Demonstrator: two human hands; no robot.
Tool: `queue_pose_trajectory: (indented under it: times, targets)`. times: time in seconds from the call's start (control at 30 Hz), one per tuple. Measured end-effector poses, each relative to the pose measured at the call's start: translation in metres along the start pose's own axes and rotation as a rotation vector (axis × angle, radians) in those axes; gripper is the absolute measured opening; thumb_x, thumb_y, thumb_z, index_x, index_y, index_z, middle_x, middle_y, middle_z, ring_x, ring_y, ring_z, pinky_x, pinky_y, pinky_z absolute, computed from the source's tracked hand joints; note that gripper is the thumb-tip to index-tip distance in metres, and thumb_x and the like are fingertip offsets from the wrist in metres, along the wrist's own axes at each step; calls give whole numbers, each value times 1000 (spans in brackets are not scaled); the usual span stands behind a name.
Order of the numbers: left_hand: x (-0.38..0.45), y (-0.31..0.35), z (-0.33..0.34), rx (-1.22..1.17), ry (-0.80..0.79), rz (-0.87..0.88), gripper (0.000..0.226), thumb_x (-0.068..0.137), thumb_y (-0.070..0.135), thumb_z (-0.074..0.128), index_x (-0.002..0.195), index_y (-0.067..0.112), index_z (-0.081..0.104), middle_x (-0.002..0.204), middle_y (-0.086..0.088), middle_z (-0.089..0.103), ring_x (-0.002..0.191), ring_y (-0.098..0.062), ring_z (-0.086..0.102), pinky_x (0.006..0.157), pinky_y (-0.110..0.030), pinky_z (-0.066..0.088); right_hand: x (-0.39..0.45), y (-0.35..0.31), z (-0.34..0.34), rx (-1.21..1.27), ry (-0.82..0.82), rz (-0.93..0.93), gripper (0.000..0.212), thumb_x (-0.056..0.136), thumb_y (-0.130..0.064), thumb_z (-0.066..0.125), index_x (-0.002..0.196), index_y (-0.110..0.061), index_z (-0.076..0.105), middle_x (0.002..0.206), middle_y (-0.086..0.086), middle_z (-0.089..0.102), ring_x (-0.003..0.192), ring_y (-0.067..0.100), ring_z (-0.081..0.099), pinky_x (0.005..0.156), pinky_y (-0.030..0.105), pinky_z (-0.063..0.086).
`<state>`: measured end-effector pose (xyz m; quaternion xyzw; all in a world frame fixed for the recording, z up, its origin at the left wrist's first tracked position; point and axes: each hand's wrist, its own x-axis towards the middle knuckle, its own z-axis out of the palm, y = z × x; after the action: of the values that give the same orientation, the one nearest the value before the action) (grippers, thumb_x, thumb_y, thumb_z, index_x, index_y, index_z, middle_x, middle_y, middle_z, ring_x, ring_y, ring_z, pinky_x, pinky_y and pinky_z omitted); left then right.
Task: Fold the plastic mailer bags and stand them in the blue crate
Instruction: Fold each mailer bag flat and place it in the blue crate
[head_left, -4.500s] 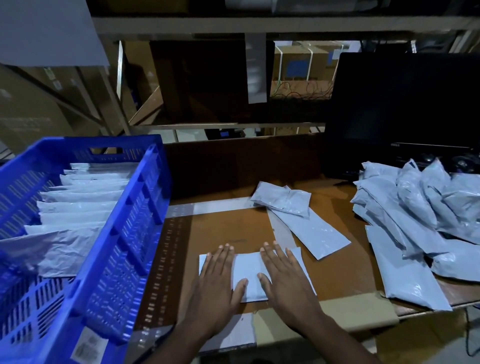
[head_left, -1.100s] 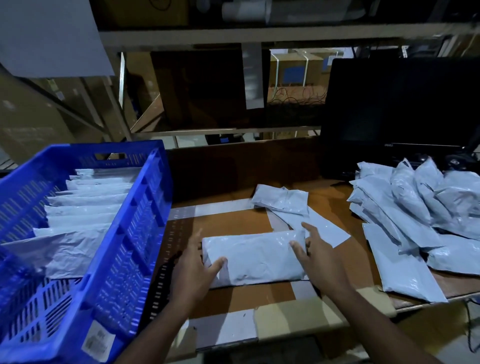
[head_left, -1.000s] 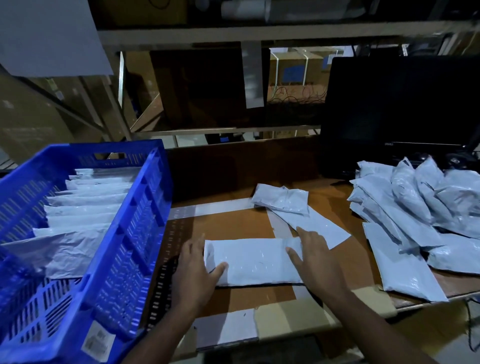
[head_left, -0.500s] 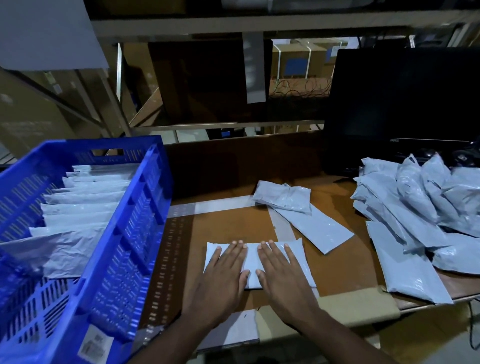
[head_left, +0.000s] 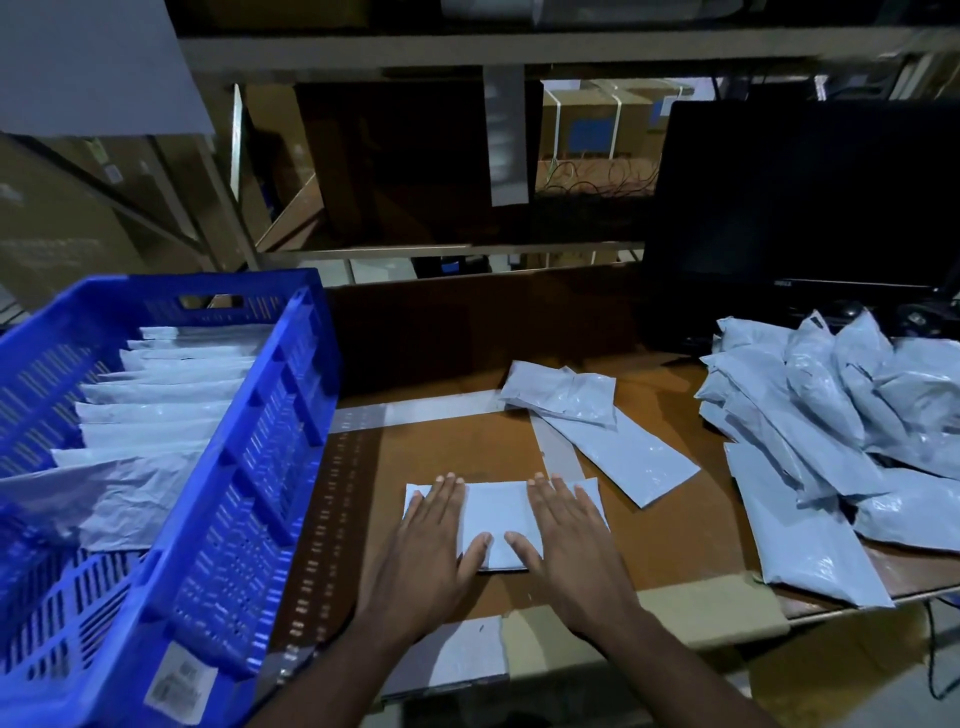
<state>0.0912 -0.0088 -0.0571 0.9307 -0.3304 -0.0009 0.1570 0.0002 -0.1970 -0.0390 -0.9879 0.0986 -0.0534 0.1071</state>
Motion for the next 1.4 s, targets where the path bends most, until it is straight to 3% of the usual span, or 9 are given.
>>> queue_pose_trajectory:
  times: [0.07, 0.2, 0.33, 0.6, 0.77, 0.93, 1.1, 1.23, 1.4]
  targets:
    - [-1, 0, -2, 2, 4, -26, 87, 94, 75, 7, 163, 22, 10, 169, 8, 3, 152, 0, -7, 123, -23, -8, -3, 3, 0, -57, -30, 54, 75, 103, -65, 18, 151, -14, 42, 157, 4, 39, 148, 21, 31, 124, 36, 0]
    - [-1, 0, -1, -9, 26, -73, 89, 96, 74, 19, 163, 17, 12, 170, 2, 6, 154, -5, -5, 126, -29, -4, -12, 20, 1, 43, 14, 87, 86, 90, -73, -9, 161, -24, 1, 165, -9, -8, 148, 7, -18, 120, 25, -14]
    - [-4, -4, -1, -2, -12, -154, 102, 89, 85, 13, 163, 16, 3, 170, 1, -4, 156, -12, -5, 128, -34, 0, -13, 22, 0, 95, -2, 128, 89, 84, -76, -9, 159, -29, -7, 161, -16, -19, 144, 1, -26, 112, 20, -18]
    - [-1, 0, -14, -63, -90, -204, 107, 81, 89, 6, 163, 21, 1, 170, 4, -6, 156, -10, -5, 127, -32, -1, -8, 19, 0, 329, 37, 286, 69, 102, -59, 28, 161, -24, 13, 168, -9, 6, 153, 7, 4, 118, 26, 10]
    - [2, 0, -35, -276, -55, -229, 69, 102, 59, 34, 160, 23, 23, 167, 5, 21, 154, -10, 16, 125, -30, 13, -1, 25, -18, 380, 116, 352, 71, 98, -53, 49, 156, -18, 28, 163, -1, 28, 148, 18, 26, 117, 33, 28]
    - [8, -4, -50, -280, -33, -255, 56, 102, 41, 57, 153, 25, 39, 150, 4, 46, 138, -15, 41, 111, -32, 37, 9, 37, -34, 651, 50, 419, 88, 80, -34, 83, 152, -24, 34, 148, -2, 45, 133, 20, 46, 100, 35, 48]
    - [12, -12, -77, -399, -115, -274, 28, 93, 29, 73, 120, 26, 68, 118, 7, 69, 110, -8, 63, 91, -26, 51, 15, 47, -45, 896, -16, 350, 96, 76, -18, 87, 150, -41, 31, 131, -13, 49, 121, 14, 52, 76, 22, 52]
    - [10, -5, -109, -571, -71, -296, 5, 90, 22, 77, 90, 27, 75, 79, 16, 73, 72, 5, 63, 64, -21, 50, 19, 56, -62, 1039, -5, 269, 67, 85, -19, 79, 139, -39, 45, 122, -7, 56, 108, 12, 59, 83, 27, 55]
    - [6, 22, -158, -643, 48, -257, 5, 91, 17, 76, 88, 21, 75, 64, 14, 66, 56, 3, 54, 54, -15, 41, 23, 59, -86, 1049, -11, 106, 22, 93, -23, 69, 112, -35, 68, 110, -20, 65, 103, 2, 60, 73, 15, 51]
